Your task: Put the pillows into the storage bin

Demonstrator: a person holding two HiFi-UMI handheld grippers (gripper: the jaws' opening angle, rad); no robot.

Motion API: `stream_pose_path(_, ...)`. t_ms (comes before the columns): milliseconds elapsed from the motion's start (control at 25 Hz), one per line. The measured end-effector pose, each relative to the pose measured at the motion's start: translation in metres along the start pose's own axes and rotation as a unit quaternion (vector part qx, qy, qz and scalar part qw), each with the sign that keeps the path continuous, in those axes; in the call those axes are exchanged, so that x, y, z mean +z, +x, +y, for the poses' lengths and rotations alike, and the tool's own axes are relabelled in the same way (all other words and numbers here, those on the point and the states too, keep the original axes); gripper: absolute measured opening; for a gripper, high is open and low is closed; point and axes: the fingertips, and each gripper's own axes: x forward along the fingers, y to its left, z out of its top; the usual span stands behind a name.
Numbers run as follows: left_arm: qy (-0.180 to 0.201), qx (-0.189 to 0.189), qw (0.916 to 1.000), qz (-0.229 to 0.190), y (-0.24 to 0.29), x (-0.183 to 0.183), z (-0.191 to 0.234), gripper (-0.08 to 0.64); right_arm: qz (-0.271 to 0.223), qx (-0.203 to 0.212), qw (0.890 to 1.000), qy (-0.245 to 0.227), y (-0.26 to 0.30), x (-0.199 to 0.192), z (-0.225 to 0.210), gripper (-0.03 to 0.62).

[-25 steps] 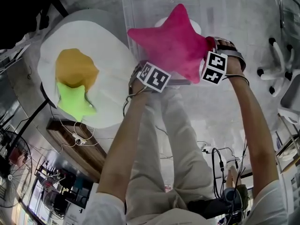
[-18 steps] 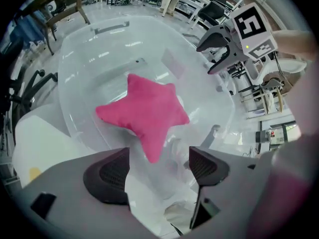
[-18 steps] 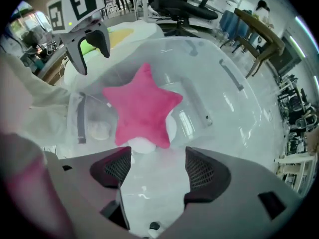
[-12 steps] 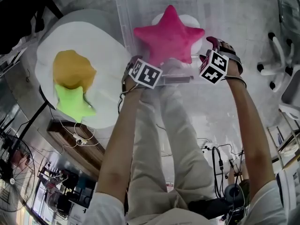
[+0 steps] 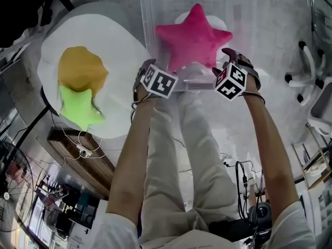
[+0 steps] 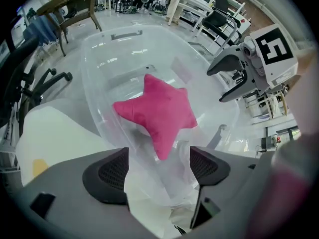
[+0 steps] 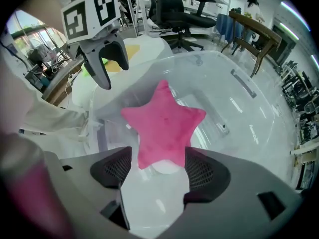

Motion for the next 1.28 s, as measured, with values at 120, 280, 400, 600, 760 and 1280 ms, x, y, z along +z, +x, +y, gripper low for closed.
stream_pose_path(120, -0.044, 0.011, 0.9989, -0.011, -0.009, -0.014, 0.02, 0.393, -0.015, 0.006, 1.0, -0.008, -0.002, 0.023, 0.012, 0.347)
stream_pose_path(280, -0.09, 0.028, 0.995, -0.033, -0.019, -0.032, 0.047, 0.391, -0.032, 0.011, 0.999, -0.024, -0.003, 0.055, 0.027, 0.347)
stream_pose_path(400, -0.113, 0.036, 0.992, -0.044, -0.028, -0.049, 0.064, 0.39, -0.047, 0.012, 0.998, -0.036, -0.006, 0.08, 0.039, 0.345)
stream_pose_path(600, -0.17, 0.053, 0.9822, -0.06, -0.044, -0.098, 0.1, 0.391, -0.065, 0.016, 0.996, -0.06, -0.008, 0.125, 0.064, 0.345)
stream_pose_path(760, -0.225, 0.061, 0.97, -0.071, -0.057, -0.149, 0.127, 0.391, -0.068, 0.017, 0.994, -0.086, -0.006, 0.159, 0.086, 0.345)
stream_pose_path(1280, -0.317, 0.07, 0.9425, -0.078, -0.07, -0.335, 0.157, 0.391, -0.055, 0.033, 0.982, -0.176, 0.017, 0.253, 0.198, 0.345)
